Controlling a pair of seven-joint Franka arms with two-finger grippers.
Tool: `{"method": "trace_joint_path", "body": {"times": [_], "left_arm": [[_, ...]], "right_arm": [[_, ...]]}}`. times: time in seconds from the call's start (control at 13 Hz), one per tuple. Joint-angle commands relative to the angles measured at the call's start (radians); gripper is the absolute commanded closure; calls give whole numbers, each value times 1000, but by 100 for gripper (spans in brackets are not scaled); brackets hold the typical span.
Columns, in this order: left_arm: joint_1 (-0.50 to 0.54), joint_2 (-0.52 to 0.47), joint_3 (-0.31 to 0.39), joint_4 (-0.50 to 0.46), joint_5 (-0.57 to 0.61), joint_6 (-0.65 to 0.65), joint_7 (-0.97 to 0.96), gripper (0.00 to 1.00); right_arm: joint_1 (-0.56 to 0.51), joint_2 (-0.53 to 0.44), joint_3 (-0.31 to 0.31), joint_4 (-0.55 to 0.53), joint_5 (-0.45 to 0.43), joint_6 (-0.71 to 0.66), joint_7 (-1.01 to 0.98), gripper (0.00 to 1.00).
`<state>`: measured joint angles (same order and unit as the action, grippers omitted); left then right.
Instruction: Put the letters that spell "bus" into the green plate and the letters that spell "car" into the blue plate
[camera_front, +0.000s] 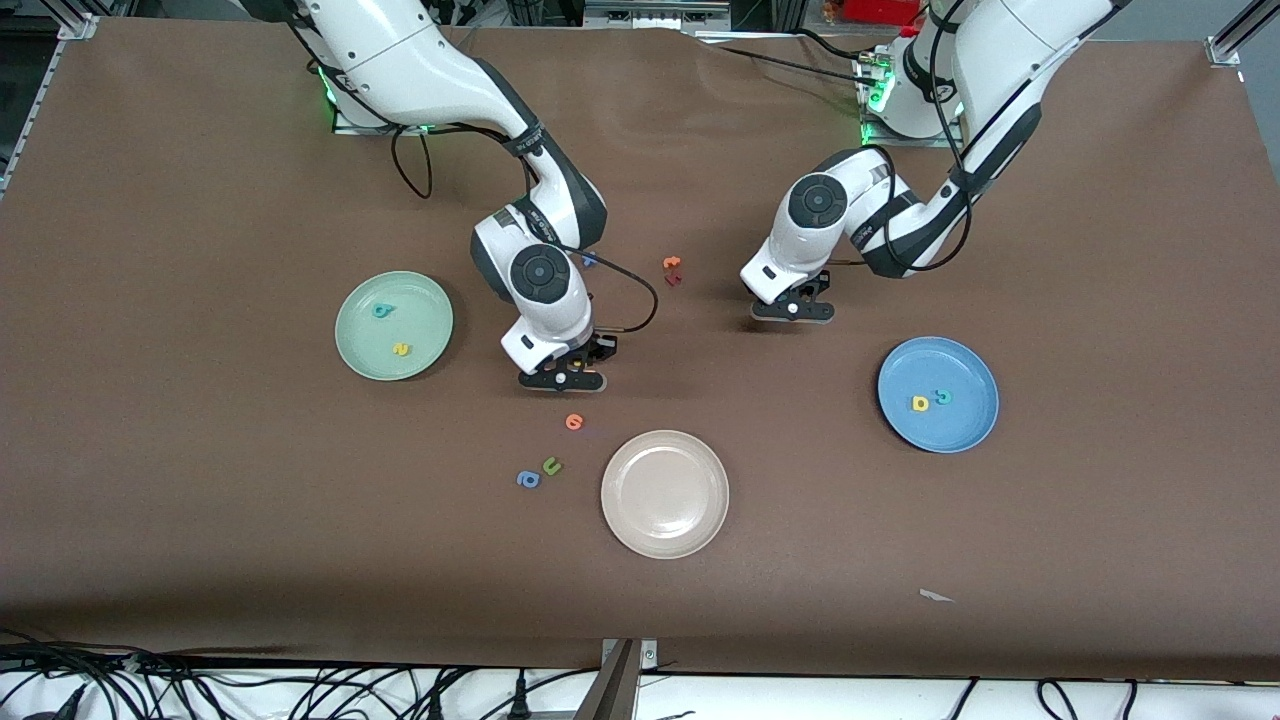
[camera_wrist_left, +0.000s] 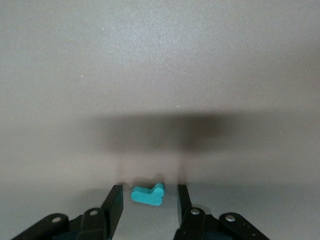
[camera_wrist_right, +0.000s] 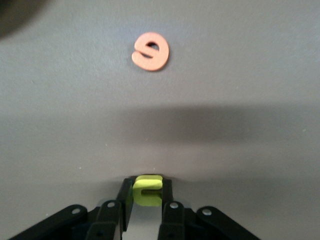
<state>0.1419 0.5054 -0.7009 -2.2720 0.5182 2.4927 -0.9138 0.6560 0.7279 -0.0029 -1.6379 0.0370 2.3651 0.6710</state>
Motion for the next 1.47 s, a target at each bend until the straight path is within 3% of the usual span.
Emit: {"method": "trace_joint_path", "body": {"times": [0.0, 0.15, 0.39, 0.54, 0.77, 0.85, 0.93, 1.0, 1.24, 1.39], "left_arm": [[13, -18, -6, -20, 37, 18, -13, 58], [15, -16, -5, -21, 62, 18, -14, 62], [19, -8, -5, -21, 65, 18, -16, 70], [19, -2, -5, -21, 66, 21, -16, 74], [19, 10, -5, -23, 80, 37, -23, 81], [21, 10, -5, -23, 80, 37, -23, 84], [25, 4, -5, -18, 80, 34, -23, 85], [40, -5, -8, -12, 80, 29, -14, 85], [93, -27, -11, 49, 77, -35, 37, 85], [160, -30, -28, 101, 60, -113, 137, 85]], "right_arm": [[2, -106, -61, -6, 4, -190, -103, 85], [-1, -177, -124, -41, 11, -363, -256, 84], [-1, -339, -253, -263, 12, -359, -489, 84], [-1, -415, -327, -414, 11, -287, -574, 84], [-1, -440, -365, -658, 12, 4, -599, 83], [-1, -427, -367, -678, 12, 35, -599, 75], [-1, -411, -367, -678, 17, 37, -578, 44], [-1, -419, -367, -675, 20, 26, -555, 0], [-1, -478, -368, -633, 18, -62, -521, 0], [-1, -498, -368, -535, 18, -165, -530, 0]]}}
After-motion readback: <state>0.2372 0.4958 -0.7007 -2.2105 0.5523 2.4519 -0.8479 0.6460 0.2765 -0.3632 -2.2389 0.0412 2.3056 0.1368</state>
